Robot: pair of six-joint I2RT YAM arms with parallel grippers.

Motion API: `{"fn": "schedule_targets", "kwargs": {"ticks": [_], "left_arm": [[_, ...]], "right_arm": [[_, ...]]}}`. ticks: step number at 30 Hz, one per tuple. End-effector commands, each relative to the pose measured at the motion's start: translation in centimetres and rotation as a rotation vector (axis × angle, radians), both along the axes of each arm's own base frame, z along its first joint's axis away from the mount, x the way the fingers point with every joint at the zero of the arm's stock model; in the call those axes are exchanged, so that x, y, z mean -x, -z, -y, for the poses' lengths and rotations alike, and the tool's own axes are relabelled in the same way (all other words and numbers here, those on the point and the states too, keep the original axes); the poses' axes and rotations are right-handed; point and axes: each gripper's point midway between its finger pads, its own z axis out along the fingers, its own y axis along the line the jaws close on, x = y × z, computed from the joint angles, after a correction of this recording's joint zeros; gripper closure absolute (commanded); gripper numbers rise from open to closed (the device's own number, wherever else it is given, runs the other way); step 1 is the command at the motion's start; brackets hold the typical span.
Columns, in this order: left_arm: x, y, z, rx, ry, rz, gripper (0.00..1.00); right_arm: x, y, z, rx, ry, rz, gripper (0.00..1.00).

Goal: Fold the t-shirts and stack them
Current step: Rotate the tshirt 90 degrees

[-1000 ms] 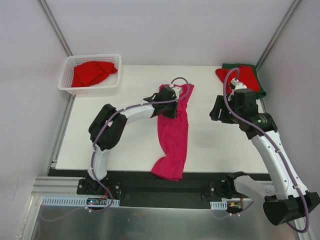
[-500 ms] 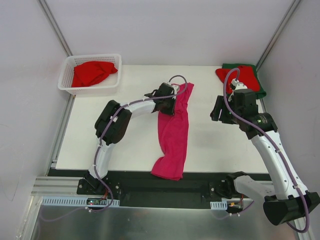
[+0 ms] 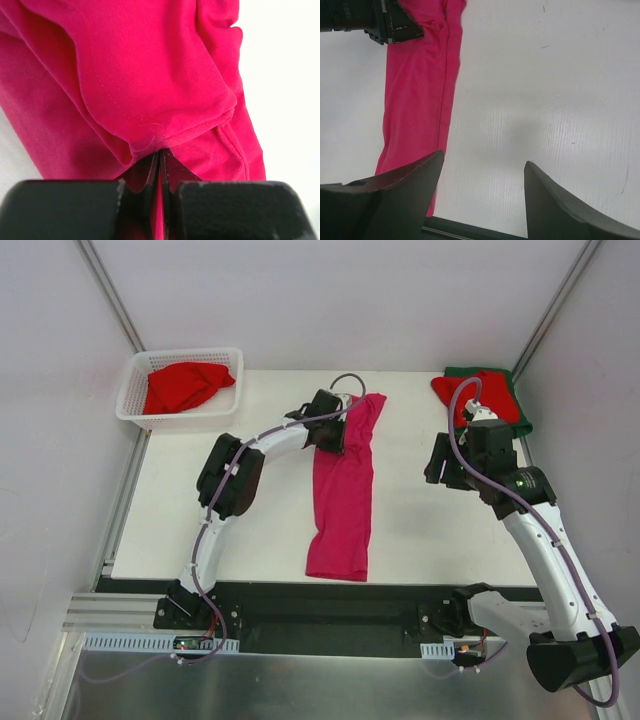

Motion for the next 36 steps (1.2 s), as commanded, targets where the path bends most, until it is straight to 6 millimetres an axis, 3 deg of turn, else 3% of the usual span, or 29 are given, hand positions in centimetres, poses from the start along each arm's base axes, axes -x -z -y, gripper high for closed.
{"fn": "schedule_targets", "kwargs": {"ticks": [1,11,16,19,20,23,24,26,27,28,30,33,36], "left_arm": [[-1.6,0.2,-1.8,-0.018,-0.027,-0.012,1.0],[-4.1,-0.4,-1.8,0.027,-0.041,-0.017,1.0],[-4.4,-0.4,-1.5,0.047,-0.036,-0.031,1.0],[-4.2,-1.5,-1.3,0.063,-0.011,-0.014,1.0],[-4.2,-1.9,-1.2,0.07,-0.006,-0.002,0.95],[-4.2,-4.6,-1.2,0.094,0.007,0.048,0.86],[-4.1,-7.1,-1.1,0.119,0.014,0.083,0.85],[-3.3,-9.0,-1.1,0.135,0.021,0.11,0.81],[-2.8,-12.2,-1.2,0.157,0.023,0.161,0.73],[-1.7,-12.2,-1.5,0.156,0.025,0.152,0.71],[0.1,-15.2,-2.1,0.189,0.032,0.19,0.65],[3.2,-18.0,-3.2,0.211,0.03,0.219,0.51],[6.5,-18.4,-4.9,0.223,0.015,0.207,0.42]], "right_arm": [[0.4,-0.8,0.4,0.006,0.017,0.022,0.31],[1.0,-0.3,0.9,0.018,0.032,0.01,0.31],[1.2,-0.1,1.1,0.028,0.037,0.006,0.3],[1.2,0.2,1.1,0.03,0.037,0.001,0.3],[1.1,0.2,1.1,0.027,0.037,0.002,0.3],[1.1,0.5,1.0,0.023,0.034,-0.005,0.3],[1.1,0.6,0.9,0.018,0.032,-0.005,0.3],[1.2,0.8,0.7,0.012,0.03,-0.008,0.3],[1.2,0.9,0.7,0.009,0.031,-0.012,0.3],[1.3,1.2,0.7,0.01,0.028,-0.018,0.3],[1.4,1.4,0.5,0.0,0.026,-0.022,0.3],[1.6,2.0,0.1,-0.023,0.013,-0.035,0.3],[2.0,3.5,-0.8,-0.063,-0.011,-0.065,0.27]]}}
